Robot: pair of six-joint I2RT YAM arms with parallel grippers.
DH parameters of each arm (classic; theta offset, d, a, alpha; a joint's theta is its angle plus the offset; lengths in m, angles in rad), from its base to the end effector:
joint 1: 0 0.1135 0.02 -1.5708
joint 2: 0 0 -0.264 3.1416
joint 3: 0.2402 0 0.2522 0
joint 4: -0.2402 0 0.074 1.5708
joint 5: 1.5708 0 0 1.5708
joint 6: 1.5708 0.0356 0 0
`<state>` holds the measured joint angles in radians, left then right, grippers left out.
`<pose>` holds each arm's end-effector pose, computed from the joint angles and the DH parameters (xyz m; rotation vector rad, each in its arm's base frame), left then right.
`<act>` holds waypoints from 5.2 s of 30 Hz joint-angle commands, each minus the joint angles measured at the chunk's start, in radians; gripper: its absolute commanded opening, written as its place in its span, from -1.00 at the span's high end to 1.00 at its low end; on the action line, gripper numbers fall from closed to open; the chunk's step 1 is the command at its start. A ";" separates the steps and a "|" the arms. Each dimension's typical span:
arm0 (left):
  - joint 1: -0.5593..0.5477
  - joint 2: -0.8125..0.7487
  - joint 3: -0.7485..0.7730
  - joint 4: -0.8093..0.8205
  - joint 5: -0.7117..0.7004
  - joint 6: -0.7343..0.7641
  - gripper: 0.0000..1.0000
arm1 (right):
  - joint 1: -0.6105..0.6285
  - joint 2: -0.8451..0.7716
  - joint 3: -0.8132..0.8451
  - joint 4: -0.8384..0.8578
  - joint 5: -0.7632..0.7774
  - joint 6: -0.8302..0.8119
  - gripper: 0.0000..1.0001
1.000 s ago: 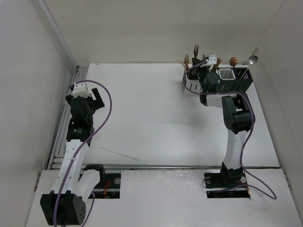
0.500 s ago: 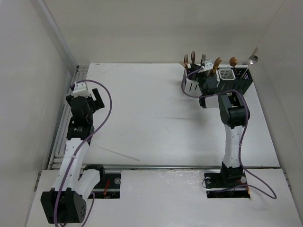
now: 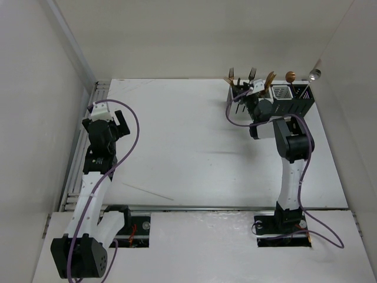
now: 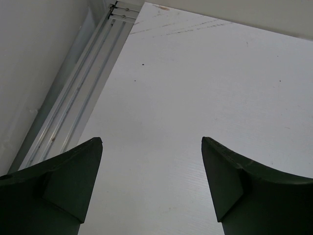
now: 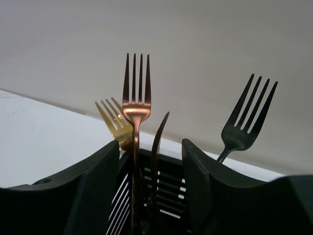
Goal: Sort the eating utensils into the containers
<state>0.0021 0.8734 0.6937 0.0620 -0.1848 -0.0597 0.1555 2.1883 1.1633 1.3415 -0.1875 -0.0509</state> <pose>0.2104 0.0070 0.3183 -0.1904 1.6770 0.1128 0.4483 0.0770 0.1844 -0.2906 1.2288 0.2079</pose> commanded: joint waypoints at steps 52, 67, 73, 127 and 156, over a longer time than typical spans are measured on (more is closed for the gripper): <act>0.082 -0.364 0.015 0.009 -0.143 -0.075 -0.75 | 1.182 0.042 0.550 -1.788 0.261 -0.047 -0.09; 0.082 -0.373 0.024 -0.001 -0.153 -0.075 -0.78 | 1.204 0.151 0.592 -1.924 0.347 -0.049 1.00; 0.082 -0.364 0.033 -0.001 -0.153 -0.055 -0.78 | 1.093 -0.007 0.455 -1.791 0.321 -0.015 1.00; -0.215 0.271 0.292 -1.045 0.783 1.251 -0.98 | 0.480 -0.807 0.130 -1.788 0.396 0.114 -1.00; -0.804 0.861 0.193 -0.510 0.386 0.993 0.38 | 0.380 -1.133 -0.073 -1.796 0.574 0.075 -1.00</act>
<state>-0.7746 1.6730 0.9825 -0.5549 0.2302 0.9825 0.5484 1.0927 1.0966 -0.4644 0.3393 0.0303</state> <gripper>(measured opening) 0.331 0.998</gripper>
